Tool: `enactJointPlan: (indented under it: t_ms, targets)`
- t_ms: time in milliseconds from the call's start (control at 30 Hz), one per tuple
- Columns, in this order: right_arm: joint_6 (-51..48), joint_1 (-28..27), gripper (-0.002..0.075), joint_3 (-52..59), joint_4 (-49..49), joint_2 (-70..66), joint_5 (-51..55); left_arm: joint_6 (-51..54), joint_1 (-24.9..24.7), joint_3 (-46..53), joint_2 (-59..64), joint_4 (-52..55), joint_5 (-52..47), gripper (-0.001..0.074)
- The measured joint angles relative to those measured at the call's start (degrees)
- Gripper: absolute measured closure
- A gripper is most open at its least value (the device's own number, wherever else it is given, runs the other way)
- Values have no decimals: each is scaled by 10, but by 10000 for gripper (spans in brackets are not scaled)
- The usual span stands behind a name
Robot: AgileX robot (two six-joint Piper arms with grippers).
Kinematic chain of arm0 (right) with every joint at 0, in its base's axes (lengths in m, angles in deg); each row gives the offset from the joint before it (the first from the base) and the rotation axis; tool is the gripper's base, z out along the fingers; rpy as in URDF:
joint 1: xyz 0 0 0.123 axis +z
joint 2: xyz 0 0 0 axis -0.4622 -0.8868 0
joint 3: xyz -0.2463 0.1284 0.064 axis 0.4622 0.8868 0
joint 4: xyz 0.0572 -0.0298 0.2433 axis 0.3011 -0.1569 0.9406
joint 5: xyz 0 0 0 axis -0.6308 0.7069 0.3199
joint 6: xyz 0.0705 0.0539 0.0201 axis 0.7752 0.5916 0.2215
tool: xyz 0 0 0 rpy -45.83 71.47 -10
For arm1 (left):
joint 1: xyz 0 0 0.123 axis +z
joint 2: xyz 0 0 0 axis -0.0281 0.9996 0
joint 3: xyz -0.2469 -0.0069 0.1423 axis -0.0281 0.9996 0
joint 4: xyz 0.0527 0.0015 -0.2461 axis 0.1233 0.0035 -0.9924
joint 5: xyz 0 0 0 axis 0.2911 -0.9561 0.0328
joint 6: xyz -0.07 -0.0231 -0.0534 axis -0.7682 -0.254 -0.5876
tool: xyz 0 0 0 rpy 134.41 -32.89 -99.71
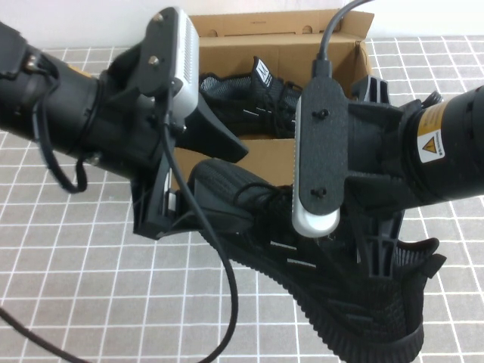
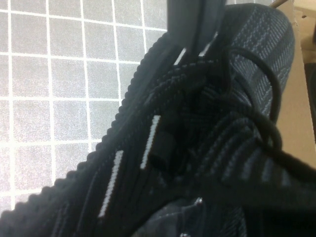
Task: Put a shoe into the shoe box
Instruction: Hand over the shoe
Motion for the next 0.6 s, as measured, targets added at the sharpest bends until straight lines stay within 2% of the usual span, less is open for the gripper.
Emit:
enactJointPlan:
  t_ms: [600]
  targets:
    - [0,0,731,0,0,0,0,88,0,0,44,-62,1,125]
